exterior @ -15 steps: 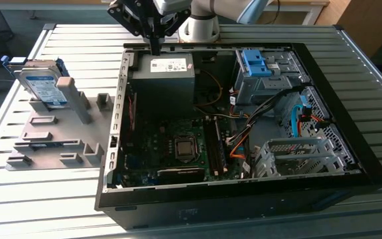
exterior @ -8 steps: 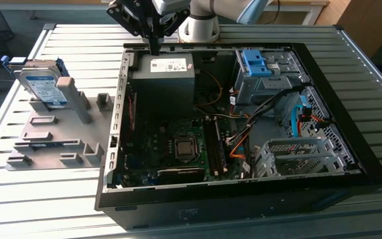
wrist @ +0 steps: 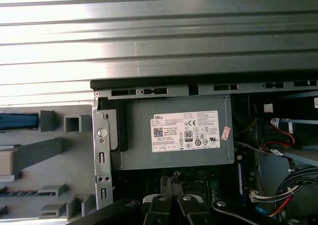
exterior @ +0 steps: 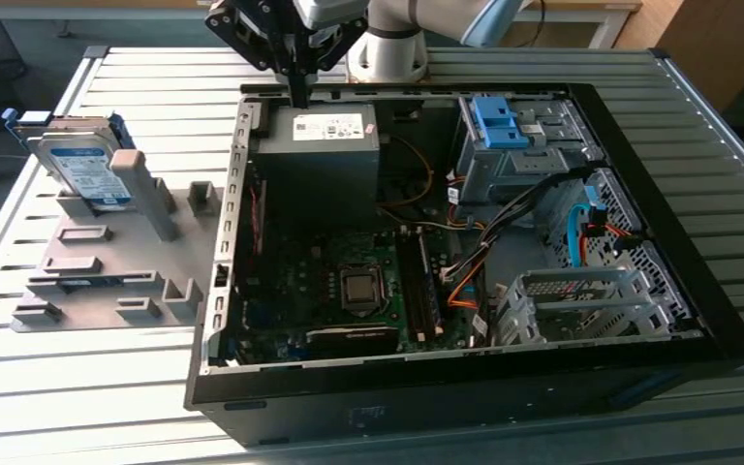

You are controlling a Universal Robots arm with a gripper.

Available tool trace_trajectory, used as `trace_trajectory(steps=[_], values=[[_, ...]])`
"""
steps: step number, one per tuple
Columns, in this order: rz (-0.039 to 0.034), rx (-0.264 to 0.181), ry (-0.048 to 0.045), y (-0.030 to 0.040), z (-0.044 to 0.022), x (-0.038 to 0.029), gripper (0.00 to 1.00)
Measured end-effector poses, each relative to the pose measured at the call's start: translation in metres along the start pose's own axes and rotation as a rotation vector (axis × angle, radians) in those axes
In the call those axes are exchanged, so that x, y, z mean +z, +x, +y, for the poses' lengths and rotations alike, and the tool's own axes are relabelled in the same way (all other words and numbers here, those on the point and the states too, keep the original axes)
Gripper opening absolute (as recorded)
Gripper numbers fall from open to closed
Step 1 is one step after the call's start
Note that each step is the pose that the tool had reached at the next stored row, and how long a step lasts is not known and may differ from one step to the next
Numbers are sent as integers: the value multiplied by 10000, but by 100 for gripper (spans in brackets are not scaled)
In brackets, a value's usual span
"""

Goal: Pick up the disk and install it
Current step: 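Reach for the disk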

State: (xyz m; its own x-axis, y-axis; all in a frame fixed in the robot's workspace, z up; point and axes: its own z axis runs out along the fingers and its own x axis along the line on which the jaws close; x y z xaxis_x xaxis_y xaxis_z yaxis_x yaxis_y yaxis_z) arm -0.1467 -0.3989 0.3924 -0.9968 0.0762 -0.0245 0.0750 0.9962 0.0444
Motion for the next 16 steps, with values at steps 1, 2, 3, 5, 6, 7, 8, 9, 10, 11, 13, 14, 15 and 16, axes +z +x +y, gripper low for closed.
trace_trajectory(steps=[1,2,3,5,6,7,8,9,10,11,13,14,15,16], values=[[0,1,0,5,0,0,11],[0,1,0,11,-1,0,11],[1,1,1,18,-2,0,11],[0,1,0,41,-3,0,11],[0,1,1,54,-4,0,11],[0,1,0,64,-5,0,11],[0,1,0,75,-6,1,11],[0,1,0,83,-6,2,11],[-1,1,-1,93,-7,3,11],[0,1,0,102,-8,4,11],[0,0,0,120,-10,5,11],[-1,0,-1,127,-10,5,11],[-1,0,0,133,-10,6,11],[0,1,0,138,-11,6,11]])
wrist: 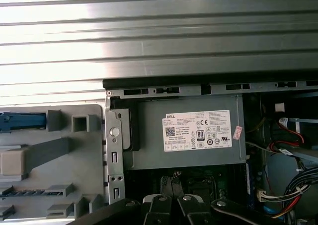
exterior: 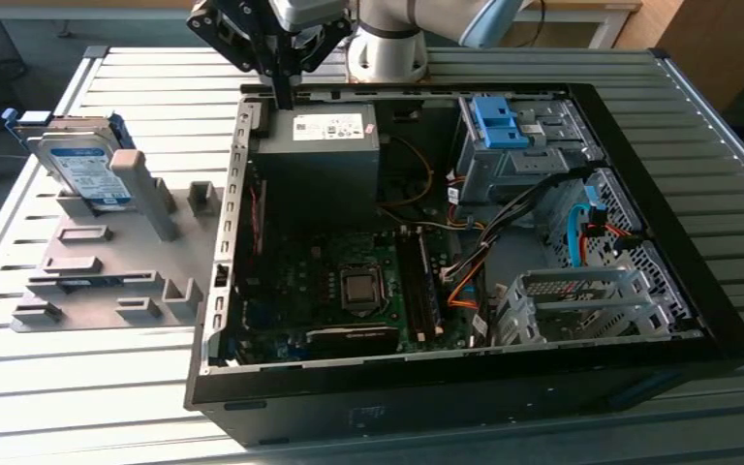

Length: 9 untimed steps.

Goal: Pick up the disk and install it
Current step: 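Reach for the disk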

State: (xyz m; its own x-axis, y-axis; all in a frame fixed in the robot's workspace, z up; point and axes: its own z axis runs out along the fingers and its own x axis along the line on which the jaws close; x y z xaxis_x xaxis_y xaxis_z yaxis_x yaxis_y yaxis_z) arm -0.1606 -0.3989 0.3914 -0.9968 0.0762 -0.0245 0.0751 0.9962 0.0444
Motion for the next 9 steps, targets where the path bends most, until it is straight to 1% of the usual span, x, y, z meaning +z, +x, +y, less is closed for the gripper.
trace_trajectory(steps=[9], values=[[0,0,0,17,-2,0,11]])
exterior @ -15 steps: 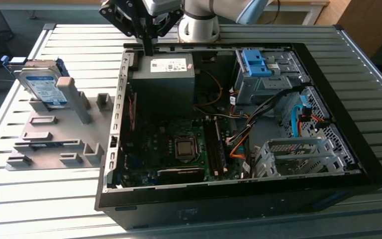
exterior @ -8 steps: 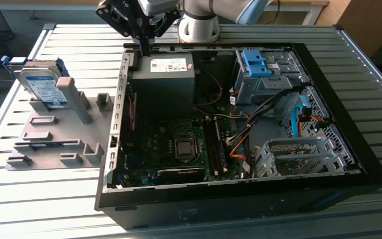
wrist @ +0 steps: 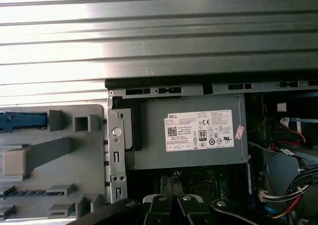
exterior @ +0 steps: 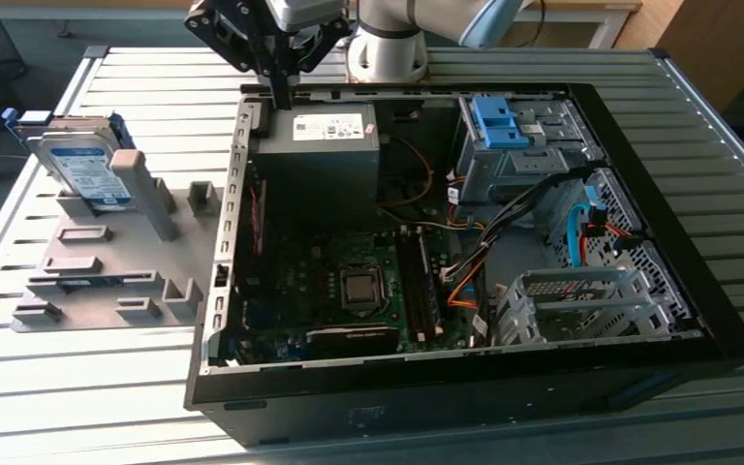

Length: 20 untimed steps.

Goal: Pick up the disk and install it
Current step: 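Reach for the disk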

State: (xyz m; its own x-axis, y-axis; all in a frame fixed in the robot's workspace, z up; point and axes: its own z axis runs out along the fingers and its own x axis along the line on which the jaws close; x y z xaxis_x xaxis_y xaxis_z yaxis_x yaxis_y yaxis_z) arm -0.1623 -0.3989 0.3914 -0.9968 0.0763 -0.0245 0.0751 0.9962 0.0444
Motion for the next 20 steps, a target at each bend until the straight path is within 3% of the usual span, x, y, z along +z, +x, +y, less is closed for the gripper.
trace_trajectory(steps=[20], values=[[0,0,0,45,-3,2,11]])
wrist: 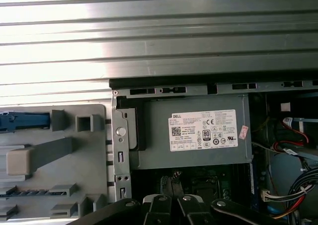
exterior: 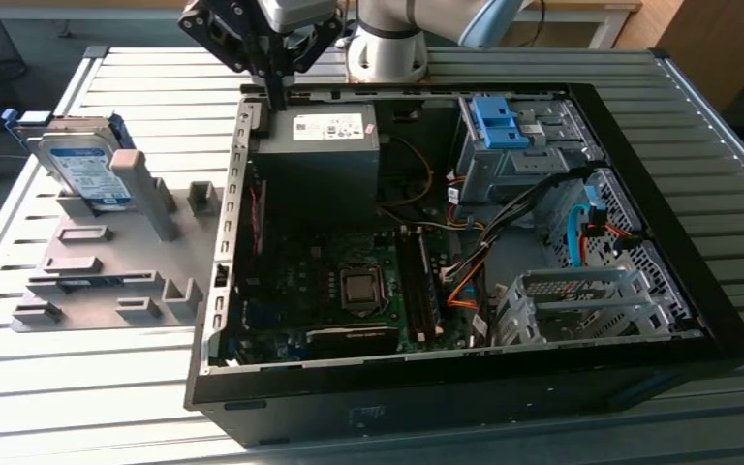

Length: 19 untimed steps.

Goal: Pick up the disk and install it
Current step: 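Reach for the disk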

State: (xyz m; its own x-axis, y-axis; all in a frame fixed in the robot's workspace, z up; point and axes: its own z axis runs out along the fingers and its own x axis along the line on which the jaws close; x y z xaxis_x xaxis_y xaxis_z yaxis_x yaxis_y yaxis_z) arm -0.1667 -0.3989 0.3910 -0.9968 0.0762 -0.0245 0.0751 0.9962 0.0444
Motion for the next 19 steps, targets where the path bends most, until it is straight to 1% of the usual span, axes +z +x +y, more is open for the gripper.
trace_trajectory(steps=[19], values=[[0,0,0,47,-4,3,11]])
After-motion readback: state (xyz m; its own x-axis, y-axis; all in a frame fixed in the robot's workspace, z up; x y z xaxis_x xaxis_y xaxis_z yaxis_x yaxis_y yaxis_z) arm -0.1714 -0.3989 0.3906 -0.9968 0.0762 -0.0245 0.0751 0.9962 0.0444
